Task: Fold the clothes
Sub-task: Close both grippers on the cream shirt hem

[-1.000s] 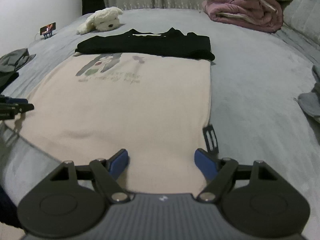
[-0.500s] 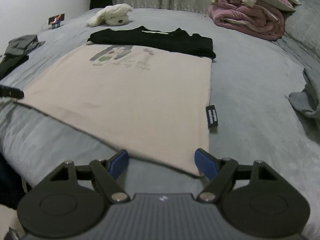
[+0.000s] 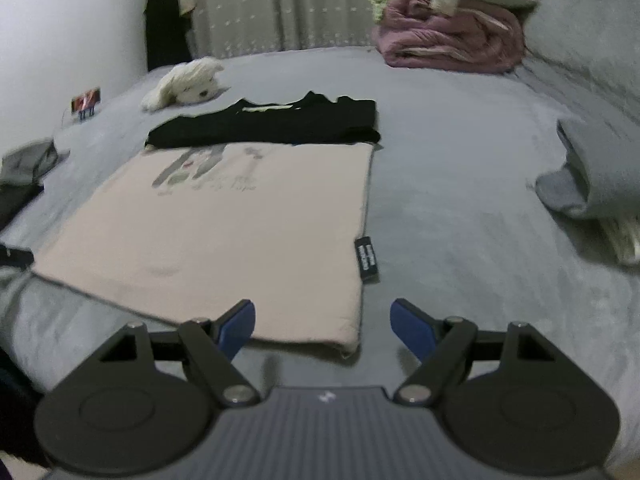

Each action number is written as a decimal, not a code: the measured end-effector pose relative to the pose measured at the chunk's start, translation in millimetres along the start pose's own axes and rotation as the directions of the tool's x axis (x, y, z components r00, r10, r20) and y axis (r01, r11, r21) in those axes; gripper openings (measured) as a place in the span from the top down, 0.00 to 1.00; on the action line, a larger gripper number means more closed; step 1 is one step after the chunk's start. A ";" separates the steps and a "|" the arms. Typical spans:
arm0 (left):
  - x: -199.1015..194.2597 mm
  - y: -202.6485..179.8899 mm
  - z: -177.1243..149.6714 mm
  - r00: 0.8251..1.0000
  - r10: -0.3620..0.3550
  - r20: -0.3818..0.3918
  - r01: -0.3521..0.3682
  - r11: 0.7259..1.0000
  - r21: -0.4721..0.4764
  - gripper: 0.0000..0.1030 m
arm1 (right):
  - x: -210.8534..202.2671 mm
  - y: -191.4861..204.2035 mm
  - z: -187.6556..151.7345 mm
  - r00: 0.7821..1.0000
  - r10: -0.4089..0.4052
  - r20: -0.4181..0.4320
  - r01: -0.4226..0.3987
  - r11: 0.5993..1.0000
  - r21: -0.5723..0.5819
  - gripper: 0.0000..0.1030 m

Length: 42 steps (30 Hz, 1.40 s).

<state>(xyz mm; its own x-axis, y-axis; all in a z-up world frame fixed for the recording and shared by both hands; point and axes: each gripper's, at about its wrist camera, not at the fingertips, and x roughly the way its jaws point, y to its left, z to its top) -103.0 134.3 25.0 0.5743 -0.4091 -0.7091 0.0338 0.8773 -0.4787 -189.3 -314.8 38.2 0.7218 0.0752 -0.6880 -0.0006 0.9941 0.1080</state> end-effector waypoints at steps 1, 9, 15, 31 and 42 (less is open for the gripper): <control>-0.8 2.6 1.0 1.000 -0.010 0.003 0.010 1.000 -0.019 0.72 | 0.1 -4.4 1.0 1.000 0.013 0.000 -0.013 1.000 0.027 0.25; -1.7 10.7 3.5 1.000 -0.016 0.015 0.017 0.997 -0.075 0.73 | 5.1 -37.5 4.9 0.995 0.097 -0.011 -0.092 0.965 0.244 0.43; -4.9 19.2 6.3 0.999 -0.028 0.043 0.034 0.992 -0.121 0.73 | 16.9 -43.5 -1.5 0.991 0.120 -0.052 -0.097 0.940 0.327 0.55; 22.3 -9.5 -2.0 0.999 -0.047 -0.004 0.047 0.998 -0.030 0.68 | 26.7 -37.0 -5.7 0.990 0.131 -0.056 -0.099 0.915 0.392 0.54; 25.0 -13.3 -3.7 0.999 -0.036 0.009 0.036 0.999 -0.031 0.65 | 31.0 -31.5 -5.4 0.987 0.153 -0.047 -0.119 0.900 0.419 0.64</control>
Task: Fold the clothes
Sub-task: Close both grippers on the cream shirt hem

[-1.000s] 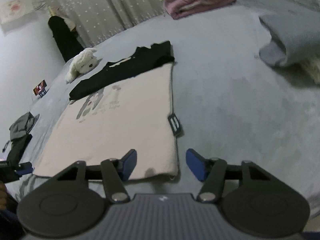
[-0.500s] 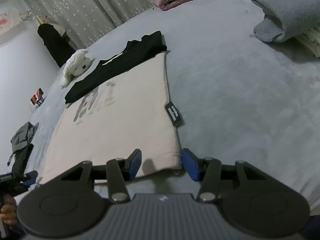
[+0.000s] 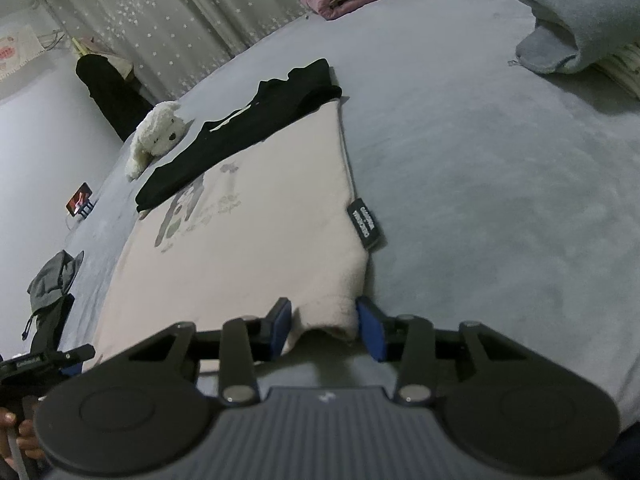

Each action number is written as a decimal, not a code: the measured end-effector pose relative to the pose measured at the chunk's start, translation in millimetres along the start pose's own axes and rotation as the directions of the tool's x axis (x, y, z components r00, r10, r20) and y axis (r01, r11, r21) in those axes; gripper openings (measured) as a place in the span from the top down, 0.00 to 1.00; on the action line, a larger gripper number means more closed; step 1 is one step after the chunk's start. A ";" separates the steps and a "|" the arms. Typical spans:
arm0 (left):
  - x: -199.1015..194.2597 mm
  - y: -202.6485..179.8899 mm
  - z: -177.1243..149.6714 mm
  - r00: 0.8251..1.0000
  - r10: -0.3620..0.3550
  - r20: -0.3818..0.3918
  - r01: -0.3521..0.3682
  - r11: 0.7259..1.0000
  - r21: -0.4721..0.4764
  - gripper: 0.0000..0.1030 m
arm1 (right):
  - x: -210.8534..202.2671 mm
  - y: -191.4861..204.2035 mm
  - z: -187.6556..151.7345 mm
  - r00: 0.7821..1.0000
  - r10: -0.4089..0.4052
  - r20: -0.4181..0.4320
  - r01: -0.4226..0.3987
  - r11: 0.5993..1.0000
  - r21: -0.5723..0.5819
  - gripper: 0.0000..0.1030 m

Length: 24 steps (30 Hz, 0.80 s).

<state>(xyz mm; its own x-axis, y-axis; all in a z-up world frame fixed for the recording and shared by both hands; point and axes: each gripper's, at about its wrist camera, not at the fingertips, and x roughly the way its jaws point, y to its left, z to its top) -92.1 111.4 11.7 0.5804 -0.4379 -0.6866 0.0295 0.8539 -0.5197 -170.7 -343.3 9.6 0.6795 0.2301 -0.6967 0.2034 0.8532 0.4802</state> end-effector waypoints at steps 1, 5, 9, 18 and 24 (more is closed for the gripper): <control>0.0 0.5 0.0 1.000 -0.002 0.001 0.002 1.000 -0.005 0.65 | 0.1 -0.1 -0.1 1.000 0.002 0.001 -0.002 1.000 0.004 0.64; -0.4 2.3 0.0 1.000 -0.010 0.005 0.010 1.000 -0.024 0.65 | 1.8 -1.2 -0.5 1.000 0.010 0.005 -0.010 1.000 0.022 0.64; -1.1 9.1 2.4 1.000 -0.030 0.001 0.030 0.997 -0.072 0.65 | 3.3 -2.3 0.2 1.000 0.016 0.005 -0.016 0.999 0.033 0.64; -2.6 13.8 2.7 0.999 -0.043 -0.016 0.041 0.994 -0.102 0.65 | 4.7 -1.8 -0.9 1.000 0.015 0.008 -0.016 0.999 0.039 0.64; -2.6 7.9 -0.5 0.999 -0.020 -0.032 0.018 0.998 -0.053 0.66 | 4.7 -0.2 -1.7 1.000 0.012 0.014 -0.013 1.000 0.027 0.64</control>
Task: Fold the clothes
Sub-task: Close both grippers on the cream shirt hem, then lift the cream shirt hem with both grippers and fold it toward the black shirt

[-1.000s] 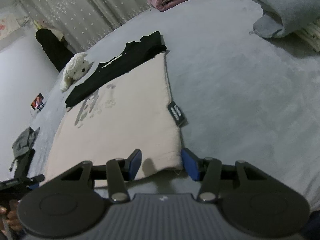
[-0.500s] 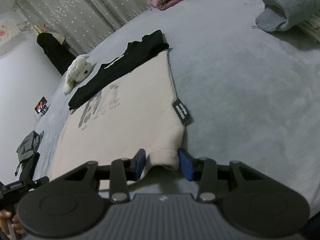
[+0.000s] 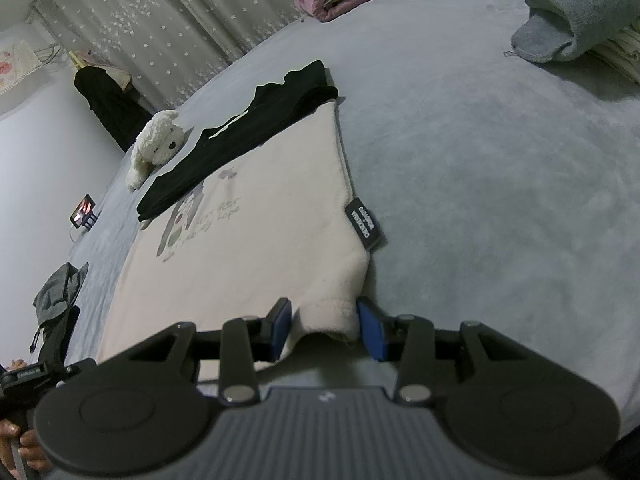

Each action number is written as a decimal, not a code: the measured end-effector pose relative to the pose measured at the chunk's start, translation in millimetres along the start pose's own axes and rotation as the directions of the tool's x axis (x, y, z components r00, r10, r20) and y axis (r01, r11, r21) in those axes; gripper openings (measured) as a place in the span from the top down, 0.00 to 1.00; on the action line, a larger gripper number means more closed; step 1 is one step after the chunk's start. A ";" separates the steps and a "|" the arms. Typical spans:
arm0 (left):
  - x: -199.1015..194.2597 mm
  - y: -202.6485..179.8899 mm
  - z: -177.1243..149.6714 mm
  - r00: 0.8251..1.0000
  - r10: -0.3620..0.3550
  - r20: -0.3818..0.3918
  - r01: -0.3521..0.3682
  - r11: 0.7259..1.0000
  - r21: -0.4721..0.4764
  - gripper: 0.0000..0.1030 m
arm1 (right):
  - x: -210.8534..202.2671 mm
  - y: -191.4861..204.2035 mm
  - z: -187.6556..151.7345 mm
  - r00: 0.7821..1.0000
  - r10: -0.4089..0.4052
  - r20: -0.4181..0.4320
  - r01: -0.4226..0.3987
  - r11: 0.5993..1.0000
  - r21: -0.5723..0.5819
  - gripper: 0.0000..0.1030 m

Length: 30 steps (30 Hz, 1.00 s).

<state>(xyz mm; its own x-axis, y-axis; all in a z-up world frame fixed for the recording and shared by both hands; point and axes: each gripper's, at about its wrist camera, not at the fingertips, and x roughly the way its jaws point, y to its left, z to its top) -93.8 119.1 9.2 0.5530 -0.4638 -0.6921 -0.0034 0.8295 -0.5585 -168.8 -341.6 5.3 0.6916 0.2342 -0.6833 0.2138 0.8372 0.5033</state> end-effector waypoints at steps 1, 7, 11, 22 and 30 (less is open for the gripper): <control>0.0 -0.9 -0.2 1.000 0.004 0.000 -0.004 1.000 0.007 0.66 | 0.3 1.9 -0.6 1.000 -0.006 0.004 0.006 1.000 -0.014 0.64; -0.8 2.1 1.2 1.000 -0.007 -0.002 0.007 1.000 -0.004 0.67 | -2.7 -0.9 2.4 1.000 0.004 0.013 -0.004 1.000 -0.005 0.66; -1.4 4.0 1.5 1.000 -0.013 -0.002 0.013 1.000 -0.012 0.68 | -11.3 -21.2 14.2 0.999 0.014 0.051 -0.020 0.993 0.112 0.66; 0.7 -0.9 -0.4 1.000 0.010 0.002 -0.010 1.000 0.025 0.68 | -1.7 -9.4 4.1 1.000 -0.017 0.024 0.016 1.000 0.015 0.66; -0.6 -2.2 0.2 0.999 0.046 0.012 -0.046 0.999 0.013 0.94 | -5.6 -4.1 3.3 0.998 -0.049 0.038 0.049 0.999 -0.022 0.89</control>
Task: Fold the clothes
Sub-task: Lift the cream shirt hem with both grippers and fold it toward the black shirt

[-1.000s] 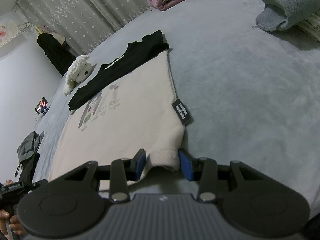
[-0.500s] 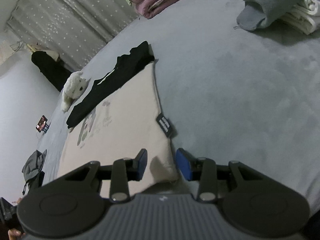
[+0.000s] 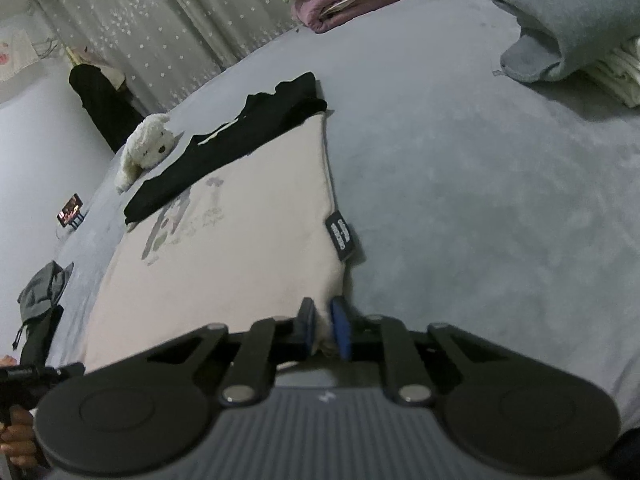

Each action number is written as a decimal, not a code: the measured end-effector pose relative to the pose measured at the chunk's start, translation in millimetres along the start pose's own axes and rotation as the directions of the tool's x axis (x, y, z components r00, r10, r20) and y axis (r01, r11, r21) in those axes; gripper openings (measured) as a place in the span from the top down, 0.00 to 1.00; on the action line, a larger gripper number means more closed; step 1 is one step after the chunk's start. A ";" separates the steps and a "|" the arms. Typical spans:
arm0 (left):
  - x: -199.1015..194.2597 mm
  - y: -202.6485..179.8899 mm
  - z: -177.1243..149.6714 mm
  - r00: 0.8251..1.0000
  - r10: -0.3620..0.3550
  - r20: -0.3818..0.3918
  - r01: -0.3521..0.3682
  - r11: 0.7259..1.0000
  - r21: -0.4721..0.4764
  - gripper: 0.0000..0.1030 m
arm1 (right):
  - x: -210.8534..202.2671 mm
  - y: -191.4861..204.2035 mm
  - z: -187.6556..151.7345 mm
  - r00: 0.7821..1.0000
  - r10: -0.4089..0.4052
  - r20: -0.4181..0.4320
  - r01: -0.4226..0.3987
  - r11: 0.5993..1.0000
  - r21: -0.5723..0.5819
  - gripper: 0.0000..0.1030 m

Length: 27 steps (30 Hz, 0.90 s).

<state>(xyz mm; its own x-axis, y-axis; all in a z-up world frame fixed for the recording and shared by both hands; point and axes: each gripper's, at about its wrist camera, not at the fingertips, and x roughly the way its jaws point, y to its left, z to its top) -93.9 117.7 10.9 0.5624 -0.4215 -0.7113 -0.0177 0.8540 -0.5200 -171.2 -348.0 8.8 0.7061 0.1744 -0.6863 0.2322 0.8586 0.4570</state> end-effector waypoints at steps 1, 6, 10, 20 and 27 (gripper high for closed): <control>-0.6 -0.9 -0.2 1.000 0.003 0.001 -0.003 1.000 0.004 0.94 | -0.8 0.5 0.1 1.000 -0.002 0.002 0.002 1.000 -0.002 0.89; -4.3 -5.8 -1.0 1.000 0.017 0.004 -0.018 1.000 0.021 0.95 | -3.5 4.8 0.6 1.000 -0.020 0.020 0.021 1.000 -0.021 0.90; -12.2 -8.3 -2.7 1.000 0.004 0.017 -0.004 1.000 0.015 0.95 | -15.0 11.2 0.7 0.998 -0.031 0.053 0.034 0.998 -0.059 0.90; -44.0 -17.7 -26.2 0.996 -0.047 0.078 0.044 0.998 0.040 0.95 | -56.8 13.0 -14.1 0.989 -0.061 0.132 0.076 0.991 -0.114 0.91; -70.3 -28.5 -36.7 0.992 -0.087 0.092 0.083 0.995 0.047 0.95 | -96.2 16.1 0.5 0.981 -0.056 0.186 0.082 0.987 -0.137 0.91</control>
<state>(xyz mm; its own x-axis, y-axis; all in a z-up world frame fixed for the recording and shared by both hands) -163.3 111.8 58.3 0.6355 -0.4645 -0.6167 0.0678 0.8293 -0.5547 -235.1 -351.2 82.5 0.8044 0.0334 -0.5932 0.1957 0.9278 0.3175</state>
